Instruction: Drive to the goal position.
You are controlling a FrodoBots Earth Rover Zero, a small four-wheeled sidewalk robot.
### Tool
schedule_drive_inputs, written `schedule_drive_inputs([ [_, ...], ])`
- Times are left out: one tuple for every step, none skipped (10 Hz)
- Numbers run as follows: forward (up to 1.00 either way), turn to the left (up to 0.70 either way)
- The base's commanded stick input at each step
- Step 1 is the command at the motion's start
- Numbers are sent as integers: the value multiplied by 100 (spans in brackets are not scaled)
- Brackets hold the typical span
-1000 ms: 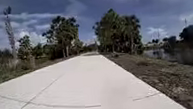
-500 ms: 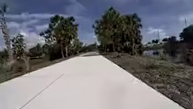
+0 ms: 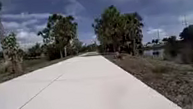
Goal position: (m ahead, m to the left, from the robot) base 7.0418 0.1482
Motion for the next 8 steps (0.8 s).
schedule_drive_inputs([
  [85, 0],
  [85, 0],
  [85, 0],
  [85, 0],
  [85, 0],
  [85, 0],
  [85, 0],
  [85, 0],
])
